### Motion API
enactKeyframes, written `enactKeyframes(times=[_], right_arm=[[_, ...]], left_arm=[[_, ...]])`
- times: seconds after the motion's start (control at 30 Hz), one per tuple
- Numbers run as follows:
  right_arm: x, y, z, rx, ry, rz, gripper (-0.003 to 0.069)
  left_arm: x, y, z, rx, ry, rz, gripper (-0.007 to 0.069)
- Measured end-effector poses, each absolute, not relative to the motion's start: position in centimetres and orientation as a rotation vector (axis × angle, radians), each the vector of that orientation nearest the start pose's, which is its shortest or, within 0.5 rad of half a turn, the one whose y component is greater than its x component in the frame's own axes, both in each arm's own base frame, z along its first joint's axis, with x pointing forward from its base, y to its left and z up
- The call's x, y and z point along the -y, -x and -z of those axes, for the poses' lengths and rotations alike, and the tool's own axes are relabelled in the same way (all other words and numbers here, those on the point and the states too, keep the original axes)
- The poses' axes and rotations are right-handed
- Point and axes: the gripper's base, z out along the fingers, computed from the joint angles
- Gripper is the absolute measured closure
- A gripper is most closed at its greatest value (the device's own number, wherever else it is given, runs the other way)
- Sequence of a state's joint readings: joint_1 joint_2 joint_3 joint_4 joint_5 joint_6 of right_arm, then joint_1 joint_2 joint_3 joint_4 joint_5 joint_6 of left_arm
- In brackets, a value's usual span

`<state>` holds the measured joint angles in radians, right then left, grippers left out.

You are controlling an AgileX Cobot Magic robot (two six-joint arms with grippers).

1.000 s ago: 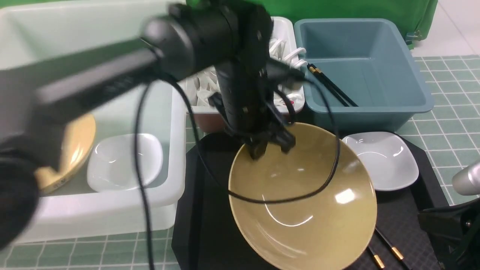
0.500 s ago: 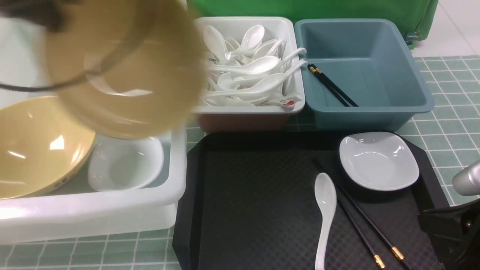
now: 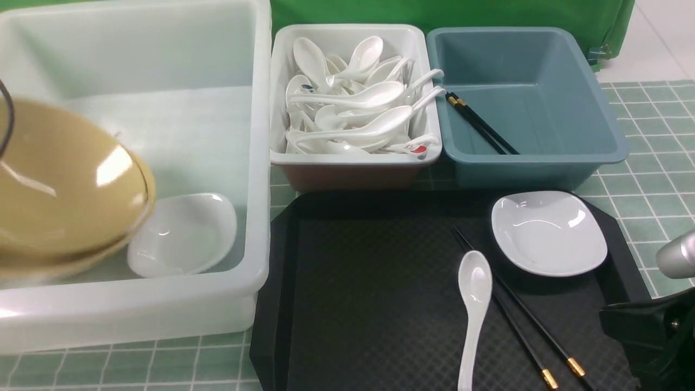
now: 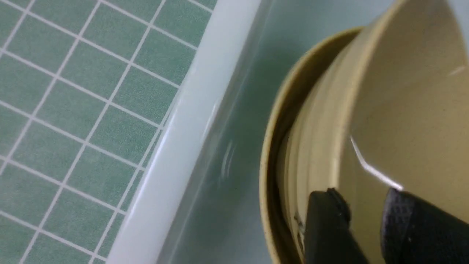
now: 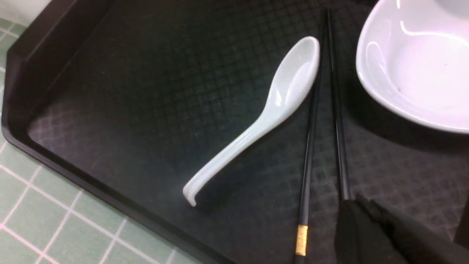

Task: On blue table put chopsticks spoon bowls plates into blue grey white boxes.
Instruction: 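Place the tan bowl onto the bowl stack in the left bin with the left gripper, then reach for and grasp the small white dish on the black tray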

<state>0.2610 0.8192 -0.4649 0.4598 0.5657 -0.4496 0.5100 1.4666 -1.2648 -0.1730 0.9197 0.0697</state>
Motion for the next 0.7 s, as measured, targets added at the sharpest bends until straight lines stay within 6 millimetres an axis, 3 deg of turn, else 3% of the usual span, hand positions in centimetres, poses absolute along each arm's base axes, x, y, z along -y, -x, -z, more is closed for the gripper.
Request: enactKeyframes(times=[0.1, 0.13, 0.17, 0.23, 0.33, 0.4, 0.43, 0.5, 0.57, 0.7], right_arm=[[-5.9, -13.5, -24.9, -2.304, 0.481, -0.385, 0.06], [-5.9, -13.5, -24.9, -2.303, 0.481, -0.384, 0.0597], [-5.9, -13.5, -24.9, -2.303, 0.481, -0.384, 0.0596], [-5.8, -13.5, -24.9, -2.303, 0.481, -0.383, 0.0578], [-5.8, -13.6, -24.8, -2.307, 0.486, -0.378, 0.053], [-5.8, -13.7, -24.7, -2.318, 0.492, -0.369, 0.049], [-5.8, -14.2, -24.8, -2.352, 0.482, -0.359, 0.0423], [-5.6, -15.1, -25.0, -2.399, 0.463, -0.332, 0.0356], [-5.4, -17.1, -25.8, -2.446, 0.431, -0.287, 0.0258], [-5.1, -21.2, -26.2, -2.509, 0.363, -0.25, 0.017]], left_arm=[[-13.8, -27.2, -32.4, -2.503, 0.654, 0.006, 0.0242], [-13.8, -27.1, -32.5, -2.499, 0.657, 0.007, 0.0194], [-13.8, -27.1, -32.5, -2.5, 0.659, 0.008, 0.0194], [-13.3, -26.3, -33.8, -2.473, 0.654, 0.003, 0.0056], [-12.5, -25.3, -36.1, -2.413, 0.625, -0.009, -0.0001], [-11.7, -24.8, -37.4, -2.378, 0.595, -0.006, 0.0], [-9.6, -23.7, -39.4, -2.319, 0.512, 0.021, 0.0027], [-7.0, -22.8, -40.9, -2.279, 0.386, 0.064, 0.0078], [-3.4, -21.2, -42.3, -2.223, 0.189, 0.121, 0.0186], [0.6, -17.7, -42.2, -2.158, -0.061, 0.181, 0.0418]])
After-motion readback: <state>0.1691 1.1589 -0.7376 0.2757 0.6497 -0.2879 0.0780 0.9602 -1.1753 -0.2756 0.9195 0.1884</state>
